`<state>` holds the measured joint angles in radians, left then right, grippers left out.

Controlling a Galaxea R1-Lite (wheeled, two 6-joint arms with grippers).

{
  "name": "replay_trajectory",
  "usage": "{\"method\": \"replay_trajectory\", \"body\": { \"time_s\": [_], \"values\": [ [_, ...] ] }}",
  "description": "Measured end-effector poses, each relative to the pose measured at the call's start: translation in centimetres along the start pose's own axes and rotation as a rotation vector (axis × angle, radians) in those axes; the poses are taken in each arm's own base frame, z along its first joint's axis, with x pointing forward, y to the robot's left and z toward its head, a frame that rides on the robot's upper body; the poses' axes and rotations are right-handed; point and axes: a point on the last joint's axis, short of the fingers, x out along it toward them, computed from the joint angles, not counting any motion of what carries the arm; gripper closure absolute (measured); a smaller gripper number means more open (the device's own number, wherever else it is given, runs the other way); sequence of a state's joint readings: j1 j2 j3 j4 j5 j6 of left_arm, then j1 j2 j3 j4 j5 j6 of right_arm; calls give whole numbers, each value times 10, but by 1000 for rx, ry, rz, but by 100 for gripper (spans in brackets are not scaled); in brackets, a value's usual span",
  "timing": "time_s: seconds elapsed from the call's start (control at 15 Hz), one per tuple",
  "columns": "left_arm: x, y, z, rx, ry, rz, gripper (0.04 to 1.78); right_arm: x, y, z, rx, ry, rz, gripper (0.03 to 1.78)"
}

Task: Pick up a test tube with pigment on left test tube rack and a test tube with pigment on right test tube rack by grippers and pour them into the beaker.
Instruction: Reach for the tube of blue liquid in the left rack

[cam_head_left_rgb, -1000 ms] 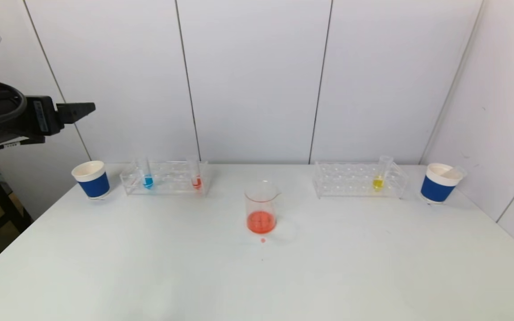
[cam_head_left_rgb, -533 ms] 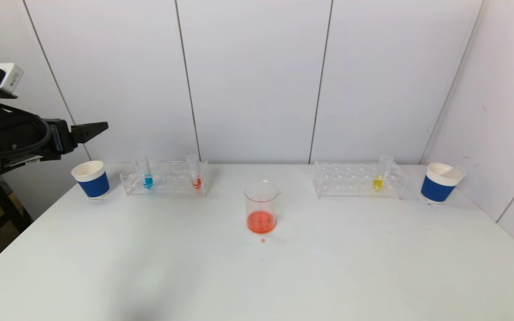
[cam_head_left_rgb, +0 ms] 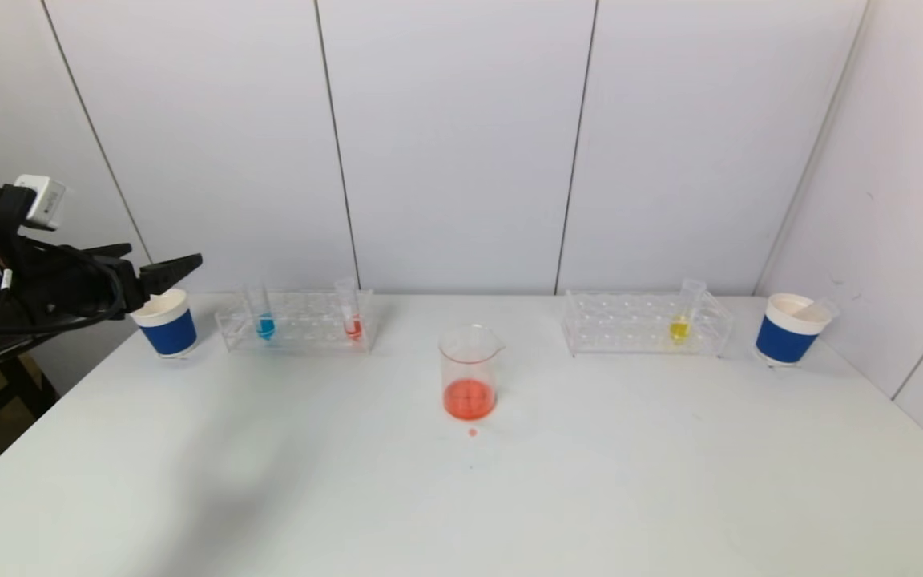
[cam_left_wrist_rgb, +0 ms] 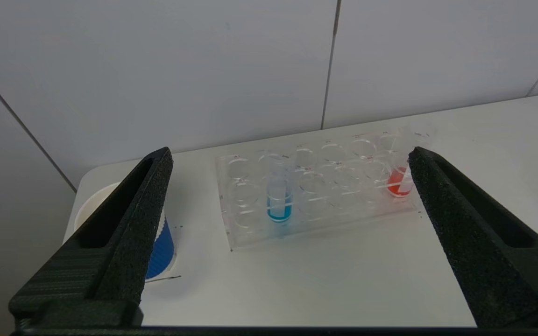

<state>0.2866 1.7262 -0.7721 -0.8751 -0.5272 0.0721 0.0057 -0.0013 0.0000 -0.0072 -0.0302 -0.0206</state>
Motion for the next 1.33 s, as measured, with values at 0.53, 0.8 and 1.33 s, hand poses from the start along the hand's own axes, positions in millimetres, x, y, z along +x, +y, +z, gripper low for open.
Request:
{"method": "replay_trajectory", "body": {
  "time_s": [0.53,0.8,1.33],
  "values": [
    [38,9,-61,-8,35,72,6,0,0,0,0,0,0,4],
    [47,0,-75,-17,75,50,6,0,0,0,0,0,0,4],
    [71,-4,-102,11,62,58,6,0,0,0,0,0,0,4]
  ]
}}
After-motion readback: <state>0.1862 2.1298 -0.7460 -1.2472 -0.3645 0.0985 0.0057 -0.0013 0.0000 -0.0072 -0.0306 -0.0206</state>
